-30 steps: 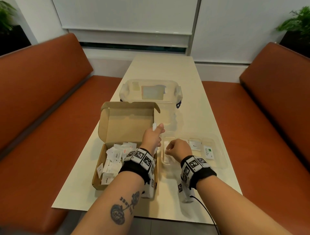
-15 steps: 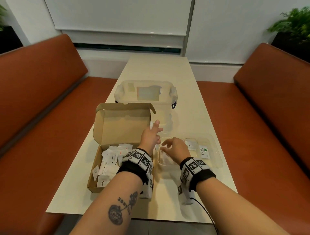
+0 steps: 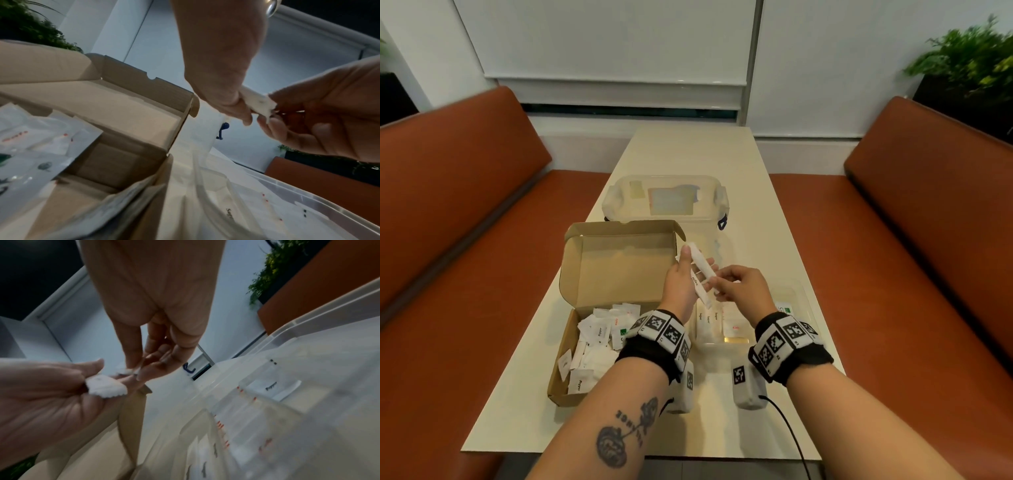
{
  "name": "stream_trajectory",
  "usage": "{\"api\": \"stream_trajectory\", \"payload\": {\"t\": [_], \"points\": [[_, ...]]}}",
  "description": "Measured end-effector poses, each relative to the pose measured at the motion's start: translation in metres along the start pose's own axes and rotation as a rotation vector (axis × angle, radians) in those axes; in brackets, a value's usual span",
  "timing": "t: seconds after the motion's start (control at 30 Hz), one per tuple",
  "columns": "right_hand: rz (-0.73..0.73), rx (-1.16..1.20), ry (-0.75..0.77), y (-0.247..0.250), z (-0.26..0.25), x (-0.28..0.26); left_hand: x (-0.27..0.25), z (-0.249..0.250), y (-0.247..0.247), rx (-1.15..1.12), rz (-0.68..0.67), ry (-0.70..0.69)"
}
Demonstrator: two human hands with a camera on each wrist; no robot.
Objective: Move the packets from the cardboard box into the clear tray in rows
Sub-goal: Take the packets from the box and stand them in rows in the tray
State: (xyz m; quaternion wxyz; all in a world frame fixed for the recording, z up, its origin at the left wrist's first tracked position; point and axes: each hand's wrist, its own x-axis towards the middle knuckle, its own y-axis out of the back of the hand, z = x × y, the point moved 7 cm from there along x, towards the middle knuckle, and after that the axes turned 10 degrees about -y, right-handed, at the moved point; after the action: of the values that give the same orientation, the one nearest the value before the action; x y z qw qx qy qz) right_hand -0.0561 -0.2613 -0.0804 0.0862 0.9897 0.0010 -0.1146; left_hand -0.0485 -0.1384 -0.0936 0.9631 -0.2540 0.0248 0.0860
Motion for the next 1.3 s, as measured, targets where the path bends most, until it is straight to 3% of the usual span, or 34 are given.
{"api": "stream_trajectory", "payload": {"t": [0.07, 0.13, 0.27, 0.33, 0.47, 0.53, 0.7, 0.87, 1.0, 1.17, 1.3], "points": [[0.107, -0.038, 0.035, 0.017, -0.004, 0.003, 0.001, -0.002, 0.002, 0.047, 0.047, -0.009], [0.21, -0.224, 0.107, 0.033, -0.011, 0.005, 0.003, -0.002, 0.007, 0.179, 0.097, -0.023], [0.241, -0.405, 0.207, 0.047, -0.025, 0.006, 0.009, 0.003, 0.017, 0.687, 0.079, -0.097], [0.237, -0.409, 0.234, 0.049, -0.029, 0.005, 0.008, 0.002, 0.015, 0.768, 0.035, -0.089], [0.184, -0.432, 0.294, 0.041, -0.036, -0.001, 0.0, -0.011, 0.006, 0.546, 0.023, 0.151], [0.139, -0.391, 0.318, 0.038, -0.038, -0.005, -0.001, -0.013, 0.003, 0.466, -0.004, 0.187], [0.053, -0.284, 0.256, 0.04, -0.036, -0.005, -0.005, -0.008, 0.005, 0.302, -0.034, 0.13], [-0.05, 0.14, 0.054, 0.039, -0.026, -0.001, -0.004, -0.003, 0.004, 0.262, -0.017, 0.056], [-0.013, -0.039, 0.091, 0.035, -0.024, 0.0, -0.006, 0.002, 0.0, 0.223, -0.023, 0.005], [-0.089, -0.074, 0.08, 0.03, -0.022, -0.001, -0.004, 0.009, 0.005, 0.239, 0.018, -0.036], [-0.016, -0.189, 0.109, 0.03, -0.024, -0.001, -0.006, 0.007, 0.001, 0.306, -0.04, -0.037]]}}
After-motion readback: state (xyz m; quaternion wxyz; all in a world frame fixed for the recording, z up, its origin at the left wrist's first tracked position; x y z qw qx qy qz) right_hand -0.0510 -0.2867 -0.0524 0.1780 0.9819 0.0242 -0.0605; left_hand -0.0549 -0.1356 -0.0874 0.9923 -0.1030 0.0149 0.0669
